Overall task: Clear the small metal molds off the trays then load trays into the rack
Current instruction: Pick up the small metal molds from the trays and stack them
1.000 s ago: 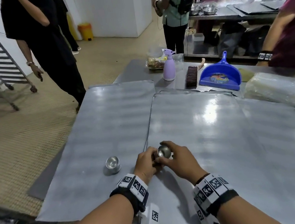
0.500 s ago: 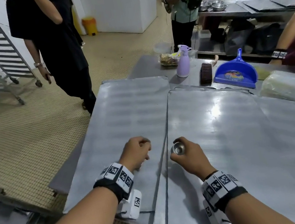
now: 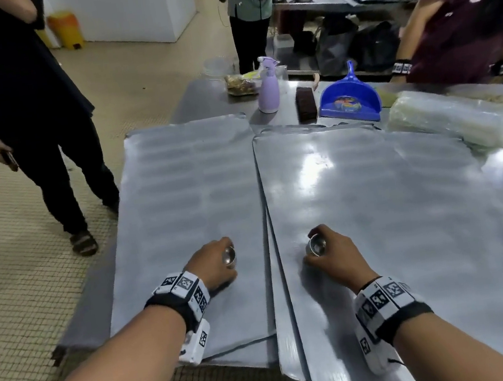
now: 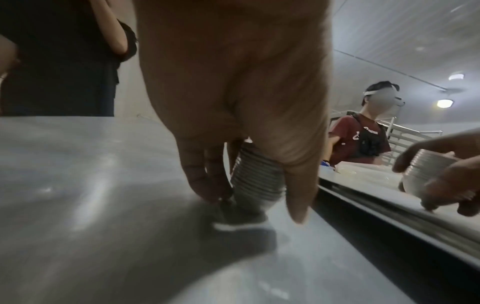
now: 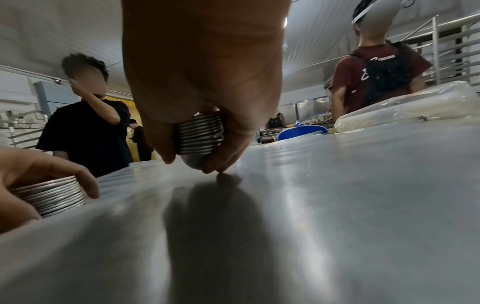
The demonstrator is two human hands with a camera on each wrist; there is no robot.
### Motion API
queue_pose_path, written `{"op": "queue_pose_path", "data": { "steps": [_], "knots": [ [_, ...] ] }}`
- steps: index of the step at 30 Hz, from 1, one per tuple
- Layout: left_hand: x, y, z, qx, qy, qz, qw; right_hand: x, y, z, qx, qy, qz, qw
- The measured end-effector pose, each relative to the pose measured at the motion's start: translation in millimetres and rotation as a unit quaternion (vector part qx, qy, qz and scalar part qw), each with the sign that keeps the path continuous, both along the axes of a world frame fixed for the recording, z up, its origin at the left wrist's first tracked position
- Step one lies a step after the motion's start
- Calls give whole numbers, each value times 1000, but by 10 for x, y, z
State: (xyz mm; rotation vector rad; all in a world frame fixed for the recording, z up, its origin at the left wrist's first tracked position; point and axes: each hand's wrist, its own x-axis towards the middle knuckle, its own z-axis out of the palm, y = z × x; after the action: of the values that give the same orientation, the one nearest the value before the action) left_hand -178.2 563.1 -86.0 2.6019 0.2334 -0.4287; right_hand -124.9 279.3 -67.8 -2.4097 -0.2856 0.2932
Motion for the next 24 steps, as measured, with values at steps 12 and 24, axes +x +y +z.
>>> {"op": "queue_pose_path", "data": {
  "steps": [12, 24],
  "knots": [
    [2, -299, 296, -133, -77, -21, 988, -236, -101, -20, 20, 17, -59, 998],
    [168, -1317, 718, -101, -67, -113, 986, -243, -876, 217, 132, 33, -62, 989]
  ]
}}
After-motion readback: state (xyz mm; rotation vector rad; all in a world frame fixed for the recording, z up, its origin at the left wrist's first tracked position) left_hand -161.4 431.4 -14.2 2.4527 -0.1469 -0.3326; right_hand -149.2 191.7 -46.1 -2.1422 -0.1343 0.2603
